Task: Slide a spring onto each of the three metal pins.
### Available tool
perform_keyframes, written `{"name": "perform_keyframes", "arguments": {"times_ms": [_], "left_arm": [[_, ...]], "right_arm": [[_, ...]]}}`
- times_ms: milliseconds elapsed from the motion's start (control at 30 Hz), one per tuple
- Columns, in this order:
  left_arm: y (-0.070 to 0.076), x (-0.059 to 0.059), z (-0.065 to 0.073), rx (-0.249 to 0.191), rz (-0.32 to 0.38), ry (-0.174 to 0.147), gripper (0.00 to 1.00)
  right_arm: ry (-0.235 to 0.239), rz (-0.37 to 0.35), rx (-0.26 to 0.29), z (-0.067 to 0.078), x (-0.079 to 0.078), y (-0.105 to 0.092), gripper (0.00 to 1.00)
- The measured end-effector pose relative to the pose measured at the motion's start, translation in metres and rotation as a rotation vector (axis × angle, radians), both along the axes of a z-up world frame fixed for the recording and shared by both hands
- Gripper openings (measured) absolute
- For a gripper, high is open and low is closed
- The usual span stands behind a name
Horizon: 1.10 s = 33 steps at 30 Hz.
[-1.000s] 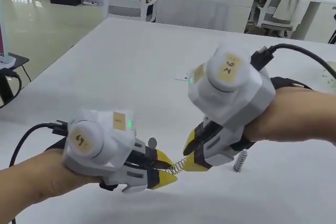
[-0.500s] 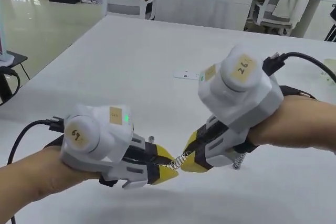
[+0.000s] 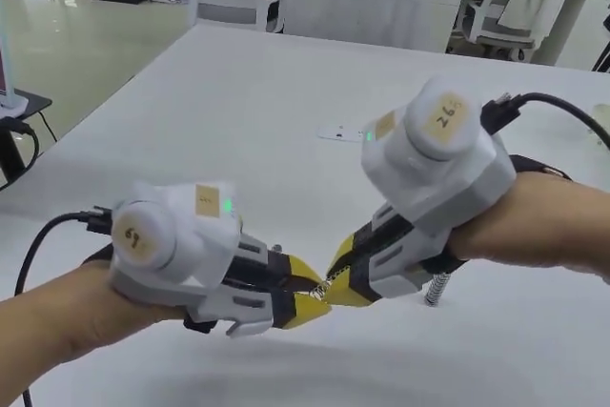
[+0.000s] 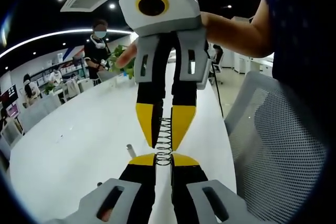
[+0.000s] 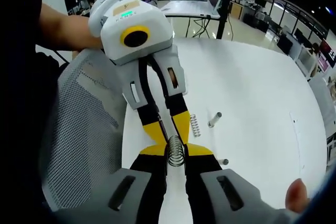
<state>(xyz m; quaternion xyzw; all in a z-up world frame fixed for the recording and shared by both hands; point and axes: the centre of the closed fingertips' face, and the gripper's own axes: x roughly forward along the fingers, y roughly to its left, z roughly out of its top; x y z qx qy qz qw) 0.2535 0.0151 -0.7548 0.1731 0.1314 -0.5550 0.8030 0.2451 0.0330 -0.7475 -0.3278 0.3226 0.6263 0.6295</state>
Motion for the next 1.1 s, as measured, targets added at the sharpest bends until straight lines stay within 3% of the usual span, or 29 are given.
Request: {"name": "perform_keyframes", "arguments": {"times_ms": [600, 833, 1100], "left_arm": [[-0.003, 0.001, 0.005, -0.027, 0.000, -0.007, 0.02], [-0.003, 0.001, 0.002, -0.018, 0.011, 0.010, 0.03], [0.001, 0.002, -0.003, 0.000, 0.023, 0.032, 0.13]], "right_arm": [[0.008, -0.003, 0.003, 0.001, 0.000, -0.001, 0.09], [0.005, 0.003, -0.021, -0.001, 0.000, -0.002, 0.09], [-0.016, 0.005, -0.066, -0.001, 0.007, -0.011, 0.09]]}}
